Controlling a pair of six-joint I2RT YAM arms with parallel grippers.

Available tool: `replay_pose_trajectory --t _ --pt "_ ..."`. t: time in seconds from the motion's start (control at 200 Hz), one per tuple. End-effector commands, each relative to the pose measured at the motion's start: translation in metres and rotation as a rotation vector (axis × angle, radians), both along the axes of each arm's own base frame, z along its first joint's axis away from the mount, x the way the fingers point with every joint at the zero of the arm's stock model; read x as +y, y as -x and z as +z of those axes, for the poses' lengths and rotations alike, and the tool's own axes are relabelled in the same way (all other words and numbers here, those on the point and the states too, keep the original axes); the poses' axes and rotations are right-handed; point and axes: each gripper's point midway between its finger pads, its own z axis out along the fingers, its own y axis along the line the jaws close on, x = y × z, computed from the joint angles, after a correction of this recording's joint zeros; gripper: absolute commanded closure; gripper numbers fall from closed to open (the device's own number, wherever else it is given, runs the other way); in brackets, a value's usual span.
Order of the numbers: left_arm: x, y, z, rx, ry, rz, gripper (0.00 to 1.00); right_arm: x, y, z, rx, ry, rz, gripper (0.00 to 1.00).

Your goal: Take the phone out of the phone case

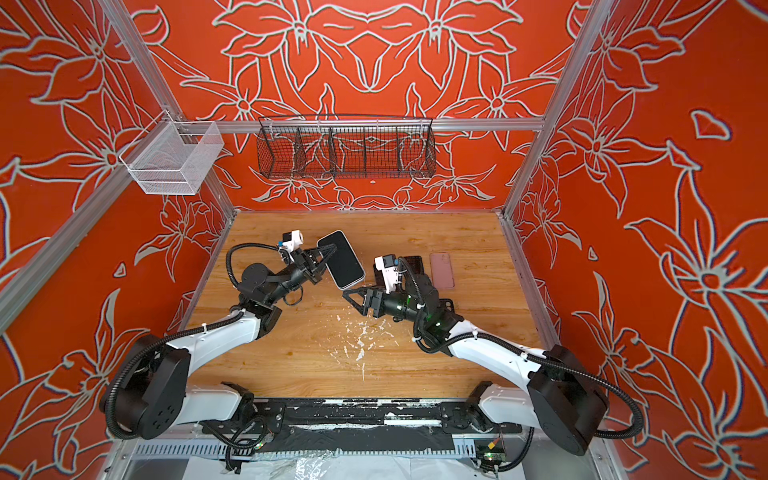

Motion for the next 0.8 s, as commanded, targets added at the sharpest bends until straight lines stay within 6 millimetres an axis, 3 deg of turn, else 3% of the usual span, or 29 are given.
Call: replay_pose_trajectory --t 0.0,0.33,0.791 --pt "-0.002 0.008 0.036 -0.113 0.062 -0.032 1.00 -0.003 -0.006 0.014 -0.038 -0.018 -0.024 0.16" --pt "-0.004 0.005 0.032 -0.114 0.049 -0.038 1.00 0.000 0.001 0.025 -0.073 -0.035 0.032 0.16" --pt "-0.005 0.006 0.032 -0.122 0.039 -0.043 1.00 -0.007 -0.010 0.027 -0.074 -0.049 -0.011 0.17"
